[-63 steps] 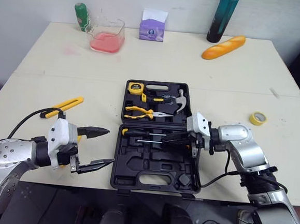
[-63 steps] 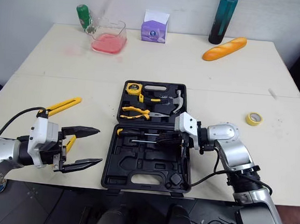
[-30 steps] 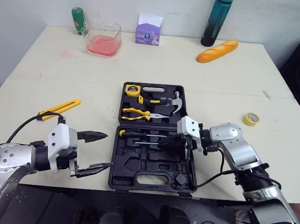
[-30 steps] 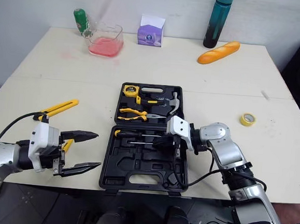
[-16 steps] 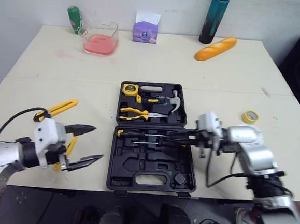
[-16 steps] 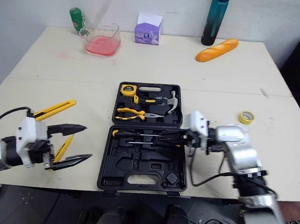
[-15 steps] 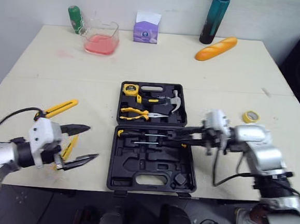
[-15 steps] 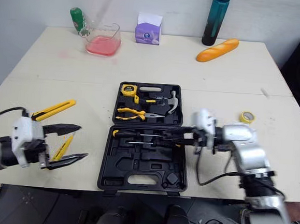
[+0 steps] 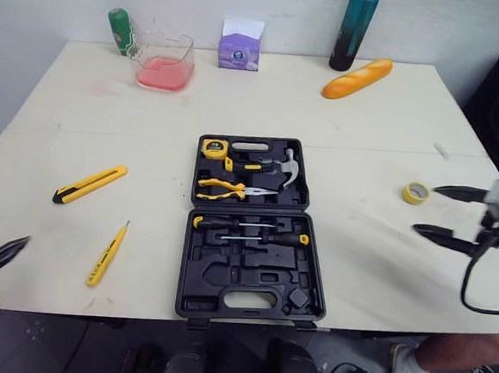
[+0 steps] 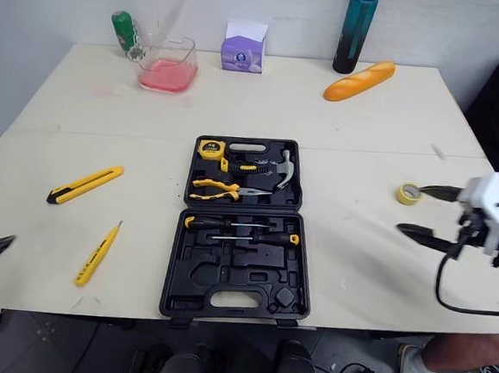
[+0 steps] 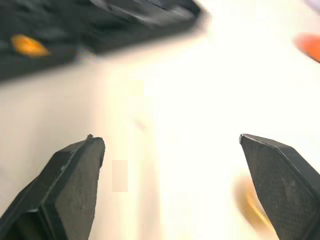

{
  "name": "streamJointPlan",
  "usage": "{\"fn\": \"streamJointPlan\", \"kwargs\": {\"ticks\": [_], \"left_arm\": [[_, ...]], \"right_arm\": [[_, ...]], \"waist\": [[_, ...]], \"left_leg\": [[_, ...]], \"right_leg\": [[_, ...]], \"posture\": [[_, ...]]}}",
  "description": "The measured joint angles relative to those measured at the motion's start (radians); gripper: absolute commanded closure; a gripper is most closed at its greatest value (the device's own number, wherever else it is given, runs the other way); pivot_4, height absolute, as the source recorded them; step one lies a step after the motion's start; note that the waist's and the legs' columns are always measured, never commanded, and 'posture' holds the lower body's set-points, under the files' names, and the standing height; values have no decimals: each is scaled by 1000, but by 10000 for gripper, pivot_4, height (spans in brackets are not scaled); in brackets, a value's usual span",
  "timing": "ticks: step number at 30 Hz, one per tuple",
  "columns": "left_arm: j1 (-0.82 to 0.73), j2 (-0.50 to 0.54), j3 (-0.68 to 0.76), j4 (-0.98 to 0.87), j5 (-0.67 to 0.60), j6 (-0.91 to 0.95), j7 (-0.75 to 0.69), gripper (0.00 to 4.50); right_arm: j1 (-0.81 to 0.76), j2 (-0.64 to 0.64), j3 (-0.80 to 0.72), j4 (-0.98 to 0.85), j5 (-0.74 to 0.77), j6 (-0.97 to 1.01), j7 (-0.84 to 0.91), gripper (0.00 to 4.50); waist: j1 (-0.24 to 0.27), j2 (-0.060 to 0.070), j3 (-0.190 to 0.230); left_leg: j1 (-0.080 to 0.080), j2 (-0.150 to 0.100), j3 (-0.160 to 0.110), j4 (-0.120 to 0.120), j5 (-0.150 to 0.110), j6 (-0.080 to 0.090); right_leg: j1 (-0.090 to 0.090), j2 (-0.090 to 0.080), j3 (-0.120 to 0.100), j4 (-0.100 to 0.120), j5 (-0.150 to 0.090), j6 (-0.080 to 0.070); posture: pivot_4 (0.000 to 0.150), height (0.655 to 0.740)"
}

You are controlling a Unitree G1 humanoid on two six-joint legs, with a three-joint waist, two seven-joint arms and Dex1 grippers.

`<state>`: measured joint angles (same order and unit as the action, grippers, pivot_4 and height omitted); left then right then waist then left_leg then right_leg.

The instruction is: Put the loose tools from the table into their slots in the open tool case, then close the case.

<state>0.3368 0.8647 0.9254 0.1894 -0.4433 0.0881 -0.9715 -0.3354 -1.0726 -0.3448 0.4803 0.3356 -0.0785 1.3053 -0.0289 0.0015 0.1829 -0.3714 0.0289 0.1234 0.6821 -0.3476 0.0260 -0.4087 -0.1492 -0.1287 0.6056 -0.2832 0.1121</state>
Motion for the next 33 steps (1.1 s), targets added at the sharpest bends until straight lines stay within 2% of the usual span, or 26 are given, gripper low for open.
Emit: {"fn": "streamJointPlan", "kwargs": {"ticks": [7, 12, 20, 29, 33], "left_arm": [[45, 4, 55, 221, 52, -119, 55, 0], [70, 18, 69, 261, 54, -158, 58, 0], [68, 16, 53, 257, 50, -170, 47, 0], [112, -52, 38, 10, -14, -66, 47, 0], [165, -97, 30, -234, -109, 175, 114, 0]], "right_arm": [[49, -76, -61, 299, -41, -151, -19, 414], [46, -116, -69, 429, -69, -246, -56, 414], [-22, -91, -63, 455, -66, -246, -32, 414], [28, 41, -54, 145, 76, -15, 31, 414], [77, 153, -35, -55, 180, 62, 109, 414]], "waist": [[-4, 0, 0], [-8, 1, 0], [-24, 1, 0], [-22, 1, 0], [-12, -1, 0]], "left_leg": [[1, 2, 1, 0, -4, -2], [2, 4, 2, -1, -5, -4], [2, 5, 3, -1, -5, -5], [2, 6, 3, 0, -5, -5], [3, 6, 3, 0, -5, -5]], "right_leg": [[-1, -3, 2, 1, -1, -1], [-4, -4, 3, 2, -2, -4], [-4, -3, 3, 4, -2, -4], [-3, -2, 3, 5, -2, -4], [-2, -2, 3, 6, -2, -4]], "posture": [[1500, 7400], [1500, 7400], [1500, 7400], [1500, 7400], [1500, 7400]]}}
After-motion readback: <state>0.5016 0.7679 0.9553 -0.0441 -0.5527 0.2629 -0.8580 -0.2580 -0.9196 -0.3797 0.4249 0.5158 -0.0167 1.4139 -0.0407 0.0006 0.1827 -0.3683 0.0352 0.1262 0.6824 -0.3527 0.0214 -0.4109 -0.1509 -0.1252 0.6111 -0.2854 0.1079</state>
